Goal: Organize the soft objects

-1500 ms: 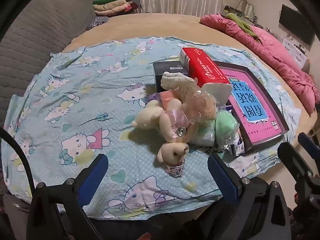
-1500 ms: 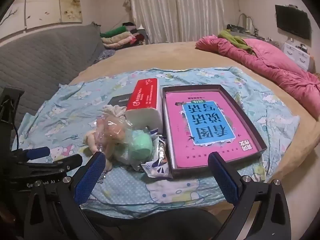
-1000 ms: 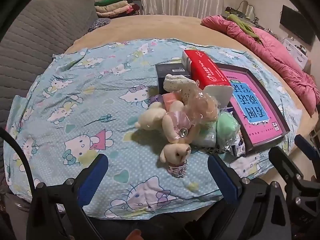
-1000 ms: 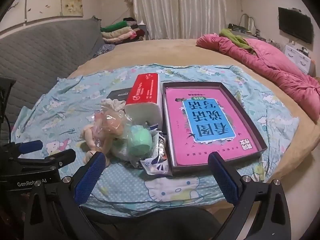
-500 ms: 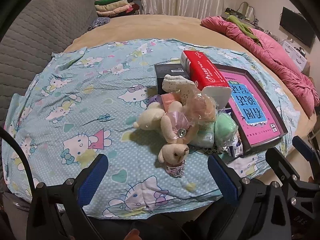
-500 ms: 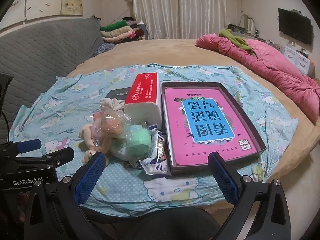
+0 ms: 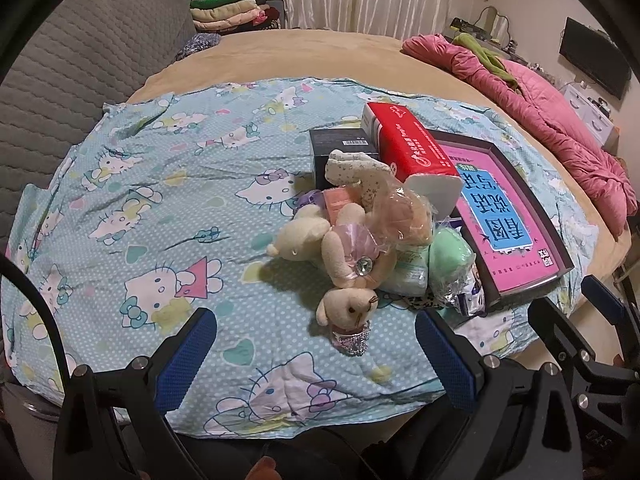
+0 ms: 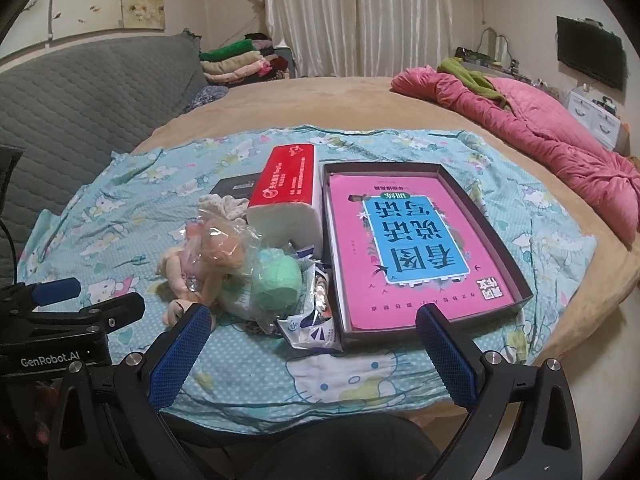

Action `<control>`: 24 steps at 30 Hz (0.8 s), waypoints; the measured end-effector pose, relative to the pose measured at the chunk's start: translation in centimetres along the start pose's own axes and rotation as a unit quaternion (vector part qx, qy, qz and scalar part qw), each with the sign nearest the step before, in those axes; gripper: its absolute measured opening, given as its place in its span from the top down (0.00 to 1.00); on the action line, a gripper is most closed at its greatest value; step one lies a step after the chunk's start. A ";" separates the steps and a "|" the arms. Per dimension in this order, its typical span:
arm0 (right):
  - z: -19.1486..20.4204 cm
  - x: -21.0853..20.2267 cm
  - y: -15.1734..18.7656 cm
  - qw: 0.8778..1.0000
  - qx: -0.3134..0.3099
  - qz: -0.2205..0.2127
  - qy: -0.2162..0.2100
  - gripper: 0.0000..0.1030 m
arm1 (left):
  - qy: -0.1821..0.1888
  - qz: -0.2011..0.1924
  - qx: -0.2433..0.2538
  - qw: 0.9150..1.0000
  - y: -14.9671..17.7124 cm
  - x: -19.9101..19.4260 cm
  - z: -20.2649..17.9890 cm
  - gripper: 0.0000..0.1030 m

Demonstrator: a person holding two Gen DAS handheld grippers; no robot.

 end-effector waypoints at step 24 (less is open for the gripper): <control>0.0 0.3 0.1 1.000 -0.003 0.003 0.002 0.01 | 0.006 0.003 -0.010 1.000 0.2 0.3 0.6 0.03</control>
Point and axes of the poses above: each gripper's, at about its wrist camera, not at the fingertips, and x roughly the way its jaws point, z to its left, y to its underside, the point moved 7 cm from there along x, roughly the way its jaws point, and after that the axes turned 1 degree about -z, right-handed, at the moved point
